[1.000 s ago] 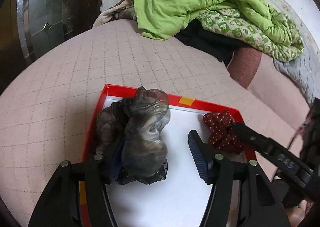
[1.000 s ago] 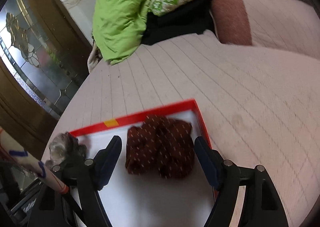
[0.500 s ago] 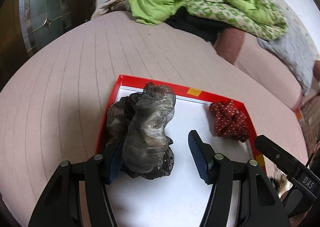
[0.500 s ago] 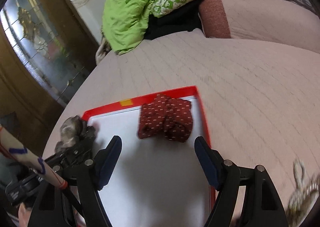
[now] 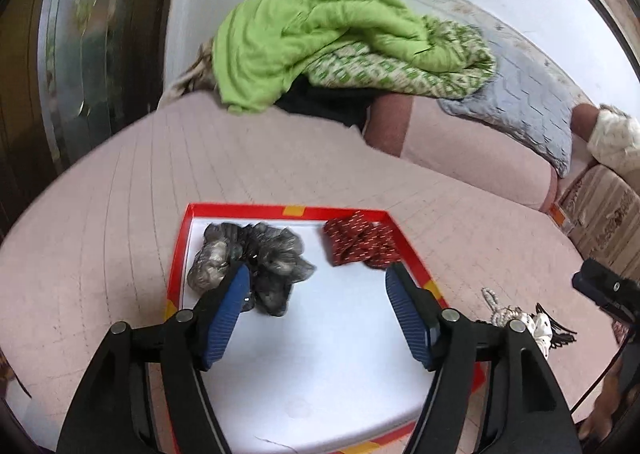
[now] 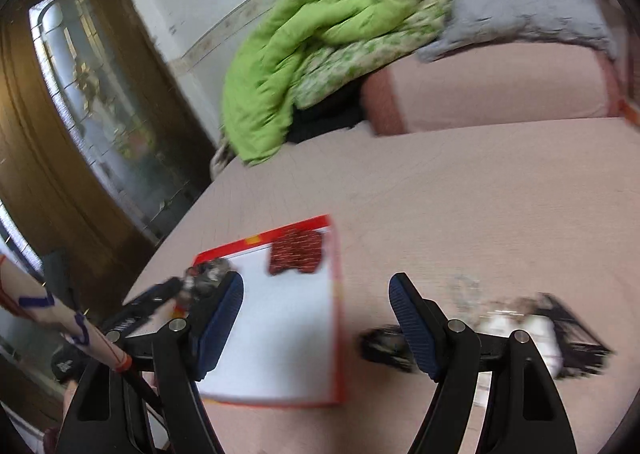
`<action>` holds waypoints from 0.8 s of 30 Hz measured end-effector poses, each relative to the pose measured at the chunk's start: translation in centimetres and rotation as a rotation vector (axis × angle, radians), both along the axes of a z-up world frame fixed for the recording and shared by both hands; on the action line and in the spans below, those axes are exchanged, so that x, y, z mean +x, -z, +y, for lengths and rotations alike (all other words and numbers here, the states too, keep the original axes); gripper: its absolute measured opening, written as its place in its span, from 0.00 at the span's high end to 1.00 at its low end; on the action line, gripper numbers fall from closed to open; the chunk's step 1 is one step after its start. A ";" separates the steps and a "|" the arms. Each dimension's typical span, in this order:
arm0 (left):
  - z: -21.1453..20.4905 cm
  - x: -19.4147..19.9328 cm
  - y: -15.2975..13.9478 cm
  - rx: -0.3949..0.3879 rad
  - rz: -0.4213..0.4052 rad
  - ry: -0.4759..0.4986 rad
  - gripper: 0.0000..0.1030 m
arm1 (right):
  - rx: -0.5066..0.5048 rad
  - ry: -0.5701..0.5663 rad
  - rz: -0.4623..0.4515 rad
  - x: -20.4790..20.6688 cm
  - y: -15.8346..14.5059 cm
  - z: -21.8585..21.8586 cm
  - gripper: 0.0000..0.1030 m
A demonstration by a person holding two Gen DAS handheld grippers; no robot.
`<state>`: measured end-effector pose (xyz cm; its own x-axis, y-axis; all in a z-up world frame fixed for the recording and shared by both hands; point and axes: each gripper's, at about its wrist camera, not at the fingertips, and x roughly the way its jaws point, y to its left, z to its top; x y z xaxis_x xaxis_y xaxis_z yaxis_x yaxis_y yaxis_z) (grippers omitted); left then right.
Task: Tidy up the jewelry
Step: 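Move both grippers back to the remaining pile of jewelry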
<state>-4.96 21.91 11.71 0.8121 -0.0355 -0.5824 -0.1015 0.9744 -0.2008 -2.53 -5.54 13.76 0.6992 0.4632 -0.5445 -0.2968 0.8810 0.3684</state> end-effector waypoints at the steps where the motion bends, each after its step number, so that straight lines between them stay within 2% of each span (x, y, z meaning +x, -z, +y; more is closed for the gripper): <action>1: -0.4 -0.2 -0.2 0.007 -0.003 0.004 0.30 | 0.014 0.023 -0.007 -0.5 -0.2 -1.7 0.23; 8: -5.4 -0.9 -0.5 0.003 0.033 0.115 0.30 | 0.026 0.199 0.005 -1.7 0.1 -10.4 0.23; 13: -10.5 -0.5 0.9 0.018 0.092 0.252 0.30 | 0.019 0.298 0.013 -2.3 2.6 -15.2 0.23; 17: -15.0 0.2 2.7 0.089 0.137 0.376 0.30 | 0.076 0.333 0.067 -2.1 4.4 -18.3 0.23; 20: -18.0 1.1 4.3 0.145 0.167 0.450 0.30 | 0.113 0.355 0.072 -2.1 4.8 -19.9 0.23; 22: -19.5 1.6 5.0 0.181 0.178 0.480 0.38 | 0.144 0.354 0.078 -2.1 4.9 -20.6 0.23; 24: -20.5 2.4 5.5 0.203 0.197 0.498 0.41 | 0.171 0.344 0.093 -1.9 5.2 -20.9 0.23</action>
<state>-2.53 1.39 6.17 0.6017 -0.2580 -0.7559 0.3636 0.9311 -0.0285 -4.43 -26.46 8.59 0.7811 0.2996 -0.5479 0.0469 0.8468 0.5299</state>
